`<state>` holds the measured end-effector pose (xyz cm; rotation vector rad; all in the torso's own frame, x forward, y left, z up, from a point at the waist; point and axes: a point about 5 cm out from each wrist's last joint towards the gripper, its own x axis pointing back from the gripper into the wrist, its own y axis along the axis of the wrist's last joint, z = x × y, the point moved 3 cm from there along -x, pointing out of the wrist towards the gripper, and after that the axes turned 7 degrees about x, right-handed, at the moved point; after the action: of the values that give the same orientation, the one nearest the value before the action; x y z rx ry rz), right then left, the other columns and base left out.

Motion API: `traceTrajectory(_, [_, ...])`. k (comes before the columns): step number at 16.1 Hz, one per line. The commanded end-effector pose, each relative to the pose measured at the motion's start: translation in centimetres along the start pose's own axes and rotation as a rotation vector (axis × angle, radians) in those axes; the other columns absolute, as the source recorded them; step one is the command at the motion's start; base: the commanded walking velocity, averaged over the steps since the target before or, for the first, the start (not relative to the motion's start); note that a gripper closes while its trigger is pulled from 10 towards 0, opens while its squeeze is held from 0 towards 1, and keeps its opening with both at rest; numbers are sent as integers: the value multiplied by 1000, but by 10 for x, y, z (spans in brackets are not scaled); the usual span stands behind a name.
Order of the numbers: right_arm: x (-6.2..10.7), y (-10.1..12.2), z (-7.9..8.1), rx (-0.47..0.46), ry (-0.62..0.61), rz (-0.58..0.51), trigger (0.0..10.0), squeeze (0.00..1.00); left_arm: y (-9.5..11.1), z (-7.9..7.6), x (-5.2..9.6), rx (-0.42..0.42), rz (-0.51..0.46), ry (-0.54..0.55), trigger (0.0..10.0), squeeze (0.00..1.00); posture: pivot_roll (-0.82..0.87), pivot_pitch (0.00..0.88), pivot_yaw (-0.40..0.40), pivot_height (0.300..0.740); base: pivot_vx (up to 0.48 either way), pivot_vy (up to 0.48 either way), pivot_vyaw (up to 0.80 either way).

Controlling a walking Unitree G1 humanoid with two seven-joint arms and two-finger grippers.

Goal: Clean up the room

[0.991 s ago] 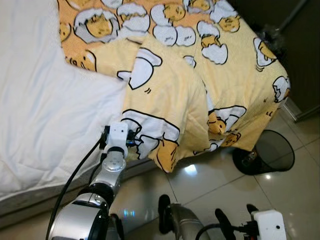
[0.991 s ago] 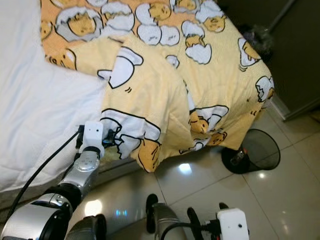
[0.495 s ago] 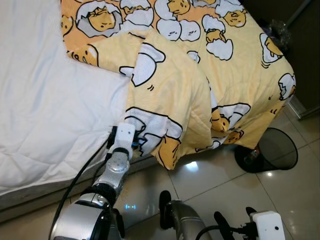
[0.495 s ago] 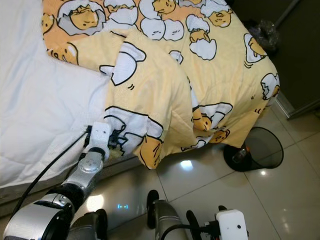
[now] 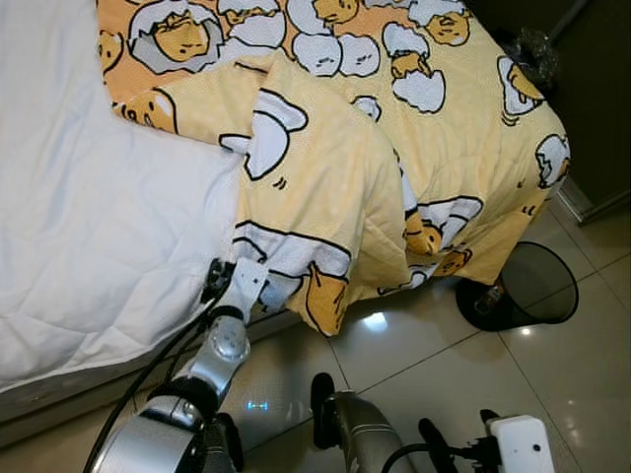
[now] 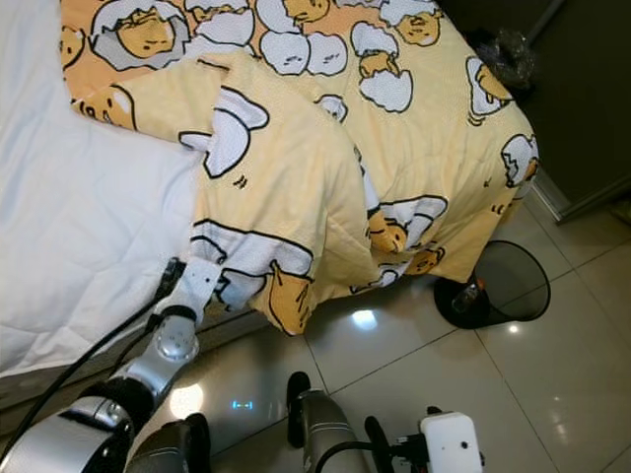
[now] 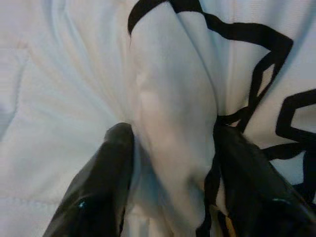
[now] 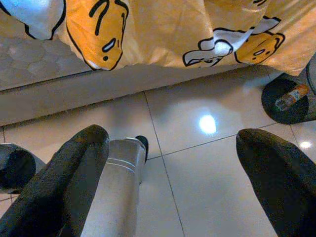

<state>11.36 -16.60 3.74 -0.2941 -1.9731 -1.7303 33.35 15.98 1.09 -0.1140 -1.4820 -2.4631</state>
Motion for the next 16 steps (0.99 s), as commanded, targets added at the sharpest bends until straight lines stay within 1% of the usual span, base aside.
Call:
traceTrajectory(1, [2, -11, -4, 8, -11, 44, 10000, 0, -32, 5, 16, -64, 67, 52, 0, 0, -183, 299, -128, 740, 0, 0, 0])
traceTrajectory(2, [2, -12, -4, 9, -11, 46, 10000, 0, -32, 6, 18, -73, 50, 62, 0, 0, -183, 299, -128, 740, 0, 0, 0])
traceTrajectory(3, [1, -13, -4, 12, -9, 49, 10000, 0, -30, 7, 20, -98, 10, 83, 10000, 0, -177, 297, -128, 740, 0, 0, 0])
traceTrajectory(4, [1, -15, -4, 19, -3, 54, 10000, 0, -24, 4, 23, -85, -35, 83, 10000, 0, -174, 293, -128, 740, 0, 0, 0])
traceTrajectory(5, [0, -17, -5, 22, -2, 59, 10000, 0, -18, 1, 25, -92, -80, 86, 10000, 0, -172, 281, -130, 740, 0, 0, 0])
traceTrajectory(7, [1, -20, -5, 28, 3, 69, 10000, 0, -10, -3, 29, -129, -144, 101, 10000, 0, -176, 272, -131, 740, 0, 0, 0])
traceTrajectory(8, [2, -23, -6, 34, 6, 76, 10000, 0, -7, -4, 31, -127, -163, 107, 10000, 0, -180, 259, -130, 740, 0, 0, 0])
traceTrajectory(9, [3, -25, -8, 42, 6, 83, 10000, 0, -5, -7, 32, -107, -170, 101, 10000, 0, -181, 249, -127, 740, 0, 0, 0])
traceTrajectory(10, [4, -27, -10, 44, 1, 91, 10000, 0, -8, -10, 37, -57, -147, 94, 10000, 0, -182, 246, -126, 740, 0, 0, 0])
traceTrajectory(11, [5, -30, -11, 45, 0, 99, 10000, 0, -16, -13, 44, 11, -96, 86, 10000, 0, -180, 237, -124, 740, 0, 0, 0])
traceTrajectory(12, [5, -31, -11, 46, 0, 102, 10000, 0, -17, -19, 50, 40, -90, 54, 10000, 0, -173, 236, -121, 740, 0, 0, 0])
traceTrajectory(14, [2, -33, -11, 48, 4, 106, 10000, 0, -17, -31, 55, 52, -95, -2, 10000, 0, -160, 238, -125, 740, 0, 0, 0])
traceTrajectory(16, [-1, -33, -9, 49, 15, 103, 10000, 0, -21, -36, 53, 63, -53, -22, 10000, 0, -159, 239, -129, 740, 0, 0, 0])
